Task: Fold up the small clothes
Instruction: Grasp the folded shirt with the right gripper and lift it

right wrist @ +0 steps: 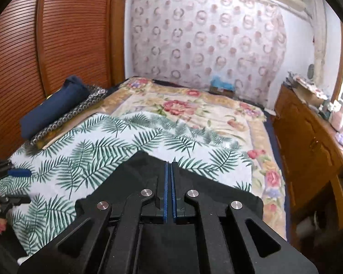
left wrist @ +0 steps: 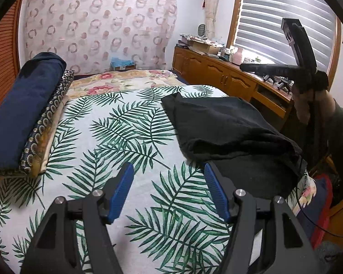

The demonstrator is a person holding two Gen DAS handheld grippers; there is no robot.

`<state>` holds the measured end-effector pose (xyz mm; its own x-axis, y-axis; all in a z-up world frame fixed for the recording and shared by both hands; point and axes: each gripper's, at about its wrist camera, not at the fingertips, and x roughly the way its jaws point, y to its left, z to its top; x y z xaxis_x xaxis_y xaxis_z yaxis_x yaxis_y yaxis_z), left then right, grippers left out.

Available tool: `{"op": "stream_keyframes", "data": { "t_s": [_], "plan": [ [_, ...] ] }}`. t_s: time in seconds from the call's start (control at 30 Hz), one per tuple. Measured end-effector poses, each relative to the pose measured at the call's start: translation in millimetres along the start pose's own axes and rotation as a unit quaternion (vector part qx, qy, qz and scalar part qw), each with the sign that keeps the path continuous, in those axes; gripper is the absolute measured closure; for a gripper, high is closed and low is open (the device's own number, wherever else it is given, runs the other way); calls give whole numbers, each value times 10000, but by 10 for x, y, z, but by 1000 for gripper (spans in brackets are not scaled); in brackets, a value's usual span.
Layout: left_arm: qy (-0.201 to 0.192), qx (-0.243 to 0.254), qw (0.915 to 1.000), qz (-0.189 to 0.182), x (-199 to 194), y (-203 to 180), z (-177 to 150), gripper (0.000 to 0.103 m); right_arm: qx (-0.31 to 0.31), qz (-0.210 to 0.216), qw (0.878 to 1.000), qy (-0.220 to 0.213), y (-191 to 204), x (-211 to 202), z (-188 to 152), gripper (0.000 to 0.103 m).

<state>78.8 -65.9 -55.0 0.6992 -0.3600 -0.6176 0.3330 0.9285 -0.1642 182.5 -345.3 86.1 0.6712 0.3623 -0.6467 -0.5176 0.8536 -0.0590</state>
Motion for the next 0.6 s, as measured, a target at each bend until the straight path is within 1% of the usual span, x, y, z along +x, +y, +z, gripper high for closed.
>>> {"op": "stream_keyframes", "data": {
  "t_s": [0.1, 0.17, 0.2, 0.23, 0.3, 0.37, 0.43, 0.5, 0.57, 0.6],
  "plan": [
    [4, 3, 10000, 2, 5, -11, -1, 40, -76, 264, 9994, 194, 167, 108, -93, 103],
    [11, 7, 10000, 12, 13, -14, -1, 40, -110, 369, 9989, 268, 311, 197, -171, 99],
    [12, 4, 10000, 14, 13, -14, -1, 40, -120, 470, 9983, 327, 383, 254, -199, 87],
    [13, 4, 10000, 17, 10, -13, -4, 40, -125, 584, 9974, 411, 474, 329, -227, 72],
    [5, -15, 10000, 23, 6, -1, -9, 40, -143, 815, 9947, 604, 648, 478, -310, 63],
    [3, -44, 10000, 22, 2, 31, -19, 40, -266, 932, 9919, 819, 829, 616, -379, 62],
    [21, -53, 10000, 19, 11, 48, -24, 40, -390, 1150, 9874, 1015, 1030, 743, -452, 62],
    [26, -54, 10000, 20, 10, 50, -25, 40, -475, 1284, 9842, 1122, 1168, 811, -500, 62],
    [19, -54, 10000, 16, 1, 62, -28, 40, -650, 1285, 9816, 1256, 1317, 888, -544, 62],
    [15, -53, 10000, 19, 0, 68, -27, 40, -762, 1177, 9812, 1328, 1359, 924, -566, 62]
  ]
}}
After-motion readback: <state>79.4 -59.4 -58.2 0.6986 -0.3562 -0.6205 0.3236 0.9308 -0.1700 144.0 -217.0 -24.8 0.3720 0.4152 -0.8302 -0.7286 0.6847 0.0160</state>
